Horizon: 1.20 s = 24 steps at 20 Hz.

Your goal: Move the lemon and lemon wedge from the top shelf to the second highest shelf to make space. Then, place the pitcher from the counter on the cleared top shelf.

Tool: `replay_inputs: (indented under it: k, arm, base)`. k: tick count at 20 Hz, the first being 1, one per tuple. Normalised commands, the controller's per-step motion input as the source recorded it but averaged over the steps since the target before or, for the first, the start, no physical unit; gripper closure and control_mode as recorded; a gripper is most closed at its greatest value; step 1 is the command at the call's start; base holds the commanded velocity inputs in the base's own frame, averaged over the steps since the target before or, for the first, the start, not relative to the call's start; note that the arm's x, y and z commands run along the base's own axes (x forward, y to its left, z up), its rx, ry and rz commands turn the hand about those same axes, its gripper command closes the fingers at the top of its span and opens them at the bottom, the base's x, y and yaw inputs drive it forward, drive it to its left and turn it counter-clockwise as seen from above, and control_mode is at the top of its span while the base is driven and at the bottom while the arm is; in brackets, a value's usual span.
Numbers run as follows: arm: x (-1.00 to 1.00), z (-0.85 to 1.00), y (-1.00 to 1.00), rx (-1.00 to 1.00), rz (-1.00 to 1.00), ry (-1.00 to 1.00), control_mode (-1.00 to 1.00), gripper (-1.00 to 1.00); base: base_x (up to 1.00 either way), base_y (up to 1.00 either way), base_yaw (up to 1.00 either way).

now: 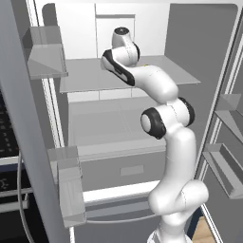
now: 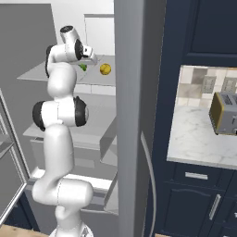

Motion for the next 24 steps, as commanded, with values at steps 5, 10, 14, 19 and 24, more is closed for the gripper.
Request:
replay_inputs:
  k: [5,10,14,19,24]
  arm:
    - [-0.25,-0.17,-0.10,0.00,-0.09,-0.21,-1.00,1.00]
    - [-0.42,-0.12,-0.07,0.00,-0.10,-0.28,-1.00,1.00]
    - [-0.64,0.00,-0.01,0.00,-0.08,-0.21,-1.00,1.00]
    - [-0.83,0.02,0.00,0.00,-0.07,-0.13,-1.00,1.00]
    - [-0.89,0.19,0.00,0.00,-0.07,-0.05,-1.00,1.00]
  base:
    - [0.00,0.00,0.00]
    - [0.00,0.00,0.00]
    - [0.00,0.00,0.00]
    - [0.00,0.00,0.00]
    - [0.00,0.00,0.00]
